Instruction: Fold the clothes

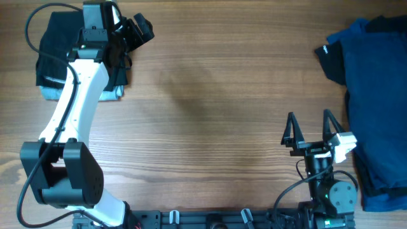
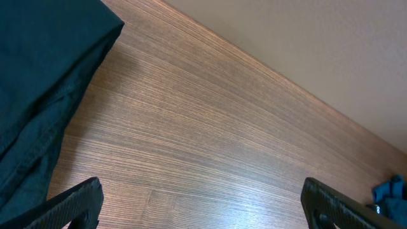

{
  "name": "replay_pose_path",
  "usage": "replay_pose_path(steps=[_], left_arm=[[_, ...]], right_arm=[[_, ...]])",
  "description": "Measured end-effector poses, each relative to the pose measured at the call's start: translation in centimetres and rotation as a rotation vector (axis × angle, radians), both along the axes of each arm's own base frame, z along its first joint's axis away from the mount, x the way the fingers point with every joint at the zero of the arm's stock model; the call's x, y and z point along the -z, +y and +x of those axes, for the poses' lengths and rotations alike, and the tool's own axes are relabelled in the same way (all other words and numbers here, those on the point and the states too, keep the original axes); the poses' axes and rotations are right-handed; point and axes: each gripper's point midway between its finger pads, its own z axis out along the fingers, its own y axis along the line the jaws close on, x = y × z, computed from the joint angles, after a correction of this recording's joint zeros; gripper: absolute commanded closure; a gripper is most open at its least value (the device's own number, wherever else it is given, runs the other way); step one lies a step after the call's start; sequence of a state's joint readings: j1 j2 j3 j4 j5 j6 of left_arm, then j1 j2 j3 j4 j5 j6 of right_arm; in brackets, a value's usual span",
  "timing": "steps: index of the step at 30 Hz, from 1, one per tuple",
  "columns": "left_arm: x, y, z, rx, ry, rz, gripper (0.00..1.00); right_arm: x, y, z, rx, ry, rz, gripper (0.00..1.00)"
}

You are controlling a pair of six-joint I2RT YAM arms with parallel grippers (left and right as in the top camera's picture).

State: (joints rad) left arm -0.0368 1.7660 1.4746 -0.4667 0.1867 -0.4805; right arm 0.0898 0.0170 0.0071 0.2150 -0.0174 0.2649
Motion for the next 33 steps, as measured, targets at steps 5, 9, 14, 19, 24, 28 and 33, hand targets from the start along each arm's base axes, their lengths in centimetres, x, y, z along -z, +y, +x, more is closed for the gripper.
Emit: replay_pose_path(steps=[5,9,14,19,24,28,33], left_arm=[[0.0,0.0,0.0,0.000,0.000,0.000,0.00],[0.0,0.0,0.0,0.000,0.000,0.000,0.00],[0.0,0.0,0.0,0.000,0.000,0.000,0.00],[0.0,0.0,0.0,0.000,0.000,0.000,0.00],[0.0,0.0,0.0,0.000,0.000,0.000,0.00],[0.0,0.0,0.0,0.000,0.000,0.000,0.00],[0.0,0.0,0.0,0.000,0.000,0.000,0.00]], right_arm=[[3.0,-0.4,0.5,0.026,0.123,-0.008,0.00],[4.7,-1.1,0.6,0.065,0.192,-0.016,0.00],[4.9,-1.2,0.6,0.079,0.195,-0.082,0.00],[4.9,-1.2,0.6,0.085,0.190,-0.153,0.00],[5.1,-0.7,0.6,0.066,0.187,-0.237,0.01],[5.1,-0.3,0.5,0.045,0.182,-0.267,0.01],[5.1,-0.3,0.5,0.044,0.181,-0.275,0.00]])
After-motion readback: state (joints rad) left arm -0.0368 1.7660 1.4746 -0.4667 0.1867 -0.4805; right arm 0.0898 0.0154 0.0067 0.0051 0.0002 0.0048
